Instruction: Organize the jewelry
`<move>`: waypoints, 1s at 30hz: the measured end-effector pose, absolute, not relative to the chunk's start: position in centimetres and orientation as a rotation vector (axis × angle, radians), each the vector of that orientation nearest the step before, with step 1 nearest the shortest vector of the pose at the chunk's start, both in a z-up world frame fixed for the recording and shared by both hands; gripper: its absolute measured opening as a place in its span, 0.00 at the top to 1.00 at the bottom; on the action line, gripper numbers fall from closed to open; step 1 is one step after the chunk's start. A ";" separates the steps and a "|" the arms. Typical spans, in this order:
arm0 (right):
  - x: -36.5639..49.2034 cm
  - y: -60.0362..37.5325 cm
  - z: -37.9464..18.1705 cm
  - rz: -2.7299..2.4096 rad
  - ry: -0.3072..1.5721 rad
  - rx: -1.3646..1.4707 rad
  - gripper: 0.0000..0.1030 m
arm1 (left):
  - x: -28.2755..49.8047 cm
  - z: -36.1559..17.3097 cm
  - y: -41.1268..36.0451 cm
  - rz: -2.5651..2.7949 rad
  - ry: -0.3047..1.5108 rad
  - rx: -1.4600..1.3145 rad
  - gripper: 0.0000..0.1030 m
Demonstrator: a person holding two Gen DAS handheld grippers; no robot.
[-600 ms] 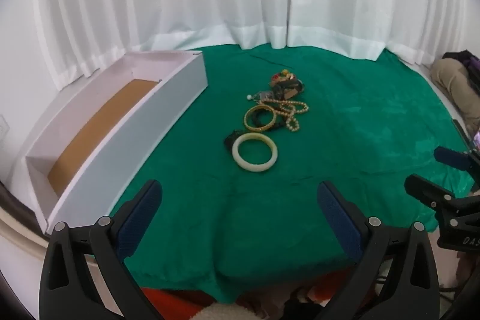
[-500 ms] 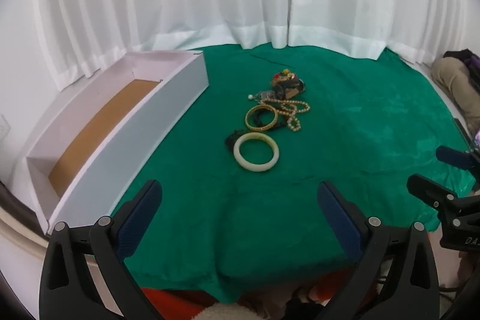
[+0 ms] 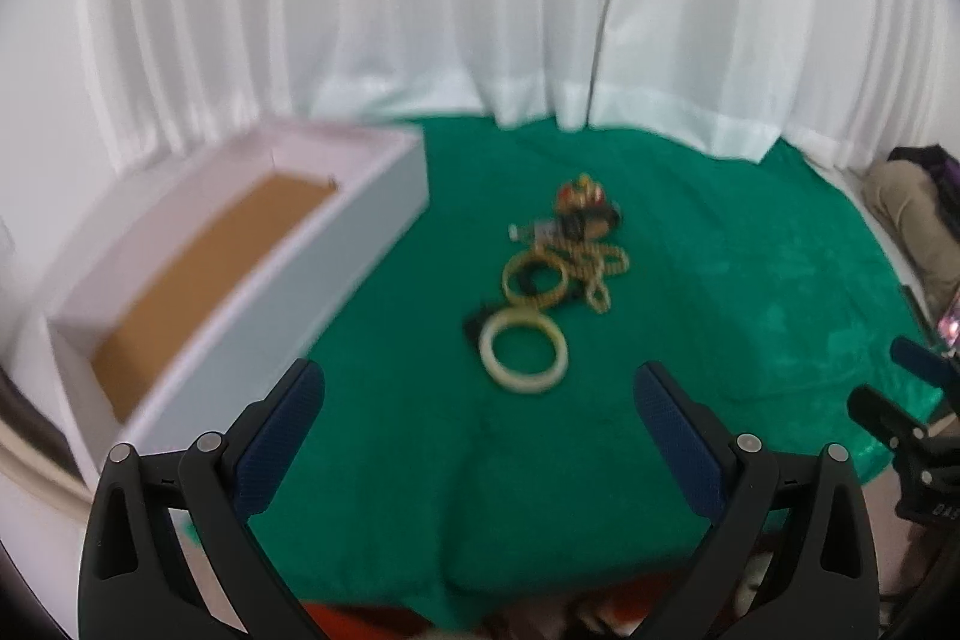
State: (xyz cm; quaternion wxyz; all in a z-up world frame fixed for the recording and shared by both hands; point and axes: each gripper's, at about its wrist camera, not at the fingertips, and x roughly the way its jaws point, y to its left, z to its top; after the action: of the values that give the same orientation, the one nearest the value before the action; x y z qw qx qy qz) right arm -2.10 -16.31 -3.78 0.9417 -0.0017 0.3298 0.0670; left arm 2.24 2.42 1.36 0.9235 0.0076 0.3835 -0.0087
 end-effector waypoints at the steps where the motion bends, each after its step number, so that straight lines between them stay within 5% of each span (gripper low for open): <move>1: -2.0 -16.3 -3.9 0.150 0.670 0.000 0.10 | 2.2 0.8 2.3 -0.018 0.820 0.028 0.00; 30: -2.2 -16.5 -5.0 0.142 0.693 0.007 0.10 | 1.0 -0.1 1.0 -0.067 0.792 0.051 0.00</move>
State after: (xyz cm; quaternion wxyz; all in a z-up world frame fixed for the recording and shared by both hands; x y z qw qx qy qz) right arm -2.19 -16.48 -4.98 0.9381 0.0035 0.3394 0.0695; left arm 0.96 0.97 -0.09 0.9218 0.0248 0.3856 -0.0327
